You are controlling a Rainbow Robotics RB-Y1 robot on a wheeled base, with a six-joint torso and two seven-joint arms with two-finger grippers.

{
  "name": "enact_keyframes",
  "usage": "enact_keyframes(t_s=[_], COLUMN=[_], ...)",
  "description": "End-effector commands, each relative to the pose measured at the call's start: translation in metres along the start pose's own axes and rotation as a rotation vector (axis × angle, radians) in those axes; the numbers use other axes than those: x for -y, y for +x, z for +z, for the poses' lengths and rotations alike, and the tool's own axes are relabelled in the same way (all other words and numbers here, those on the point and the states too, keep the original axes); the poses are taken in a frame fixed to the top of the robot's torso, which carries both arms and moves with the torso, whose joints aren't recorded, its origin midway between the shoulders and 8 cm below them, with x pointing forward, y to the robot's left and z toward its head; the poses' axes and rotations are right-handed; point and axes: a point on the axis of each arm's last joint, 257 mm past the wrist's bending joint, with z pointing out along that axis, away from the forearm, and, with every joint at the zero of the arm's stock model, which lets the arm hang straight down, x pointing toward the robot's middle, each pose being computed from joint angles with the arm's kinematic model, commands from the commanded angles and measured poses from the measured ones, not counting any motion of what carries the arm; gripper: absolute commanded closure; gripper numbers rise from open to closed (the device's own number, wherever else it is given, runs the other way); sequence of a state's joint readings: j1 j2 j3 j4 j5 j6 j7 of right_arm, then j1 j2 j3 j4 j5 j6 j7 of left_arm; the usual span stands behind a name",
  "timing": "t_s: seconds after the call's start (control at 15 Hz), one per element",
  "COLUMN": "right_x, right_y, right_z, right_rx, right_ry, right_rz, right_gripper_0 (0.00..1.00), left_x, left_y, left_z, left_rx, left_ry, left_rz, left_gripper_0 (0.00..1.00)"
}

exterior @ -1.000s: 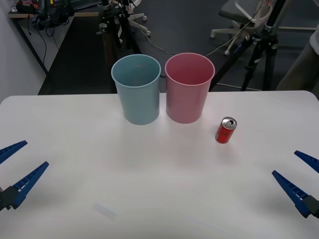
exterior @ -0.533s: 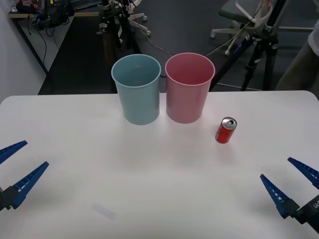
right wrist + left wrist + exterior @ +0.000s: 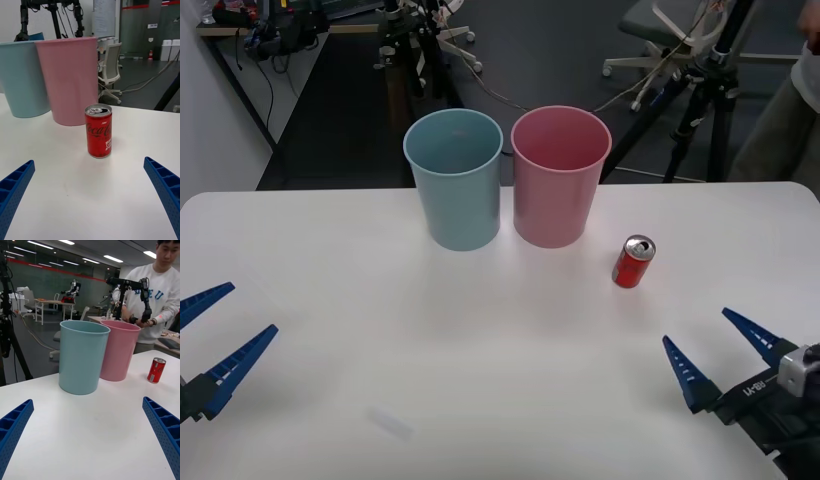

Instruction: Grasp the object on the table and drop it into the matching bin: aluminum can to the light blue bin, PET bottle to the pink bin.

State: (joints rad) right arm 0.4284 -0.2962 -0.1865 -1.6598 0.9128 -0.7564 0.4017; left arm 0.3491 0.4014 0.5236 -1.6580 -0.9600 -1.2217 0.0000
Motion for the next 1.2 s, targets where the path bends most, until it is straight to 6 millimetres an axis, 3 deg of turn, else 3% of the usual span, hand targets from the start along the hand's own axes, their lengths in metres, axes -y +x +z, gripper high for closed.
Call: enact_keyframes(t_s=[0.07,0.47,1.2], right_x=[-0.006,-0.019,0.010], right_y=[0.009,0.024,0.033], right_z=[0.021,0.059,0.116], right_rx=[-0.021,-0.045,-0.034], right_ry=[0.036,0.064,0.084], right_rz=[0.007,0.040,0.036], right_gripper_0=[0.00,0.00,0.00], left_x=[0.000,0.000,0.000], left_y=[0.000,0.000,0.000], left_z=[0.000,0.000,0.000], left_rx=[0.000,0.000,0.000], left_ry=[0.000,0.000,0.000], left_rz=[0.000,0.000,0.000], left_gripper_0=[0.00,0.00,0.00])
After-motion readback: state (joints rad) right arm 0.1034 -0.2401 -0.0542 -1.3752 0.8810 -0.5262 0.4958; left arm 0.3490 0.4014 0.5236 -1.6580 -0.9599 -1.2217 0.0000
